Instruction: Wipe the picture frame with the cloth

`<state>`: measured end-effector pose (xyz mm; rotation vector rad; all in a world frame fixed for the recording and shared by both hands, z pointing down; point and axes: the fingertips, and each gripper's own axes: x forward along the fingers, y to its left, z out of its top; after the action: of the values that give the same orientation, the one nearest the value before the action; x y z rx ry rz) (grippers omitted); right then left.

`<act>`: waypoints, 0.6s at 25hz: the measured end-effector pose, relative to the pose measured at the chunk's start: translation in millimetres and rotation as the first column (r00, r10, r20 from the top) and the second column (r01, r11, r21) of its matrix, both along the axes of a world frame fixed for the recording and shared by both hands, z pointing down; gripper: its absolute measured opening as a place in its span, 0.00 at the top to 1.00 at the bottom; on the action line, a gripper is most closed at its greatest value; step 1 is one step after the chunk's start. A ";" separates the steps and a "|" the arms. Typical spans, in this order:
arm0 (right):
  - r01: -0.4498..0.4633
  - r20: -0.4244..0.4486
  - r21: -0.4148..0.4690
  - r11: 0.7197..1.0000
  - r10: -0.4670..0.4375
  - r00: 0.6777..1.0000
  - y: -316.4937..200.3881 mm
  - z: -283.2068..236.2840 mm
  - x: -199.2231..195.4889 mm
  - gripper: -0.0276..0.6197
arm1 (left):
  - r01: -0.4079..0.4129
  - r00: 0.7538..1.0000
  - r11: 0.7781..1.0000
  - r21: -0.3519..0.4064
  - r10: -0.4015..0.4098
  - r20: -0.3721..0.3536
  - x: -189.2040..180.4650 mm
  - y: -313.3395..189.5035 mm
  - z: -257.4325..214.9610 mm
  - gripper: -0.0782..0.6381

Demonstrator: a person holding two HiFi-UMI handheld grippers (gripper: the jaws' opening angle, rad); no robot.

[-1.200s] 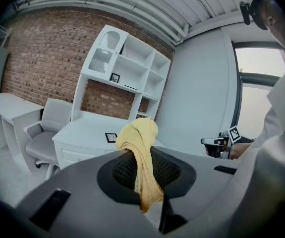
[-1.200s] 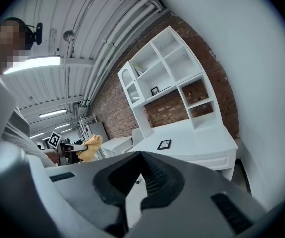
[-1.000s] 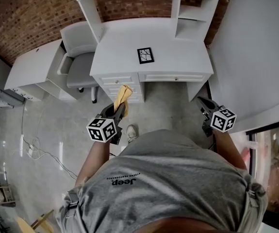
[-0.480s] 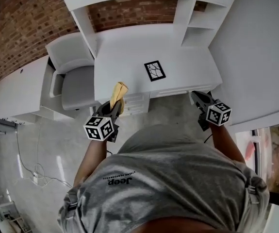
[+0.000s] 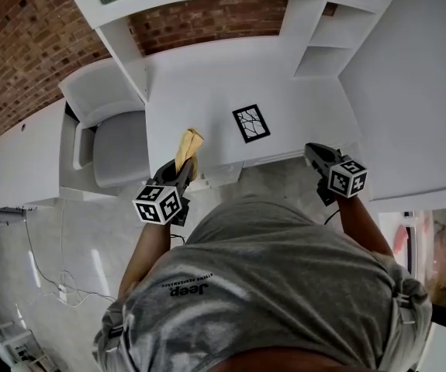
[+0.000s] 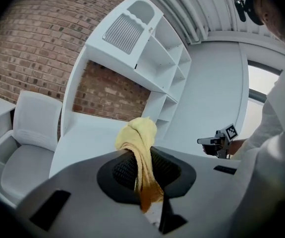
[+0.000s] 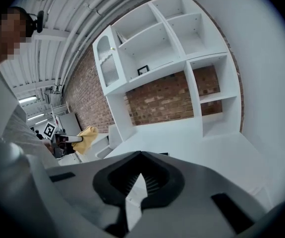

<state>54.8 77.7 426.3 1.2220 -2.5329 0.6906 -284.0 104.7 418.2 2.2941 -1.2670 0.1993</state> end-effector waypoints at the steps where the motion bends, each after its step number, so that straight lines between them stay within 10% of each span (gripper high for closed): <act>1: 0.014 -0.004 -0.006 1.000 -0.014 1.000 -8.8 3.4 1.2 0.95 | 0.003 1.000 1.000 -0.004 -0.003 0.006 3.3 -8.4 0.4 0.80; 9: 0.202 0.043 -0.032 0.979 -0.201 0.979 -108.4 47.2 24.7 0.95 | 0.119 0.990 0.992 -0.049 -0.114 0.087 60.4 -73.8 16.3 0.80; 15: 0.445 0.037 -0.051 0.894 -0.443 0.896 -156.0 69.5 22.5 0.95 | 0.247 0.964 0.960 -0.134 -0.229 0.132 107.8 -107.7 30.7 0.80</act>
<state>77.3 -78.2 495.8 0.5755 -2.6492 0.6600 -176.2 -3.1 448.9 2.0082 -1.5207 0.3340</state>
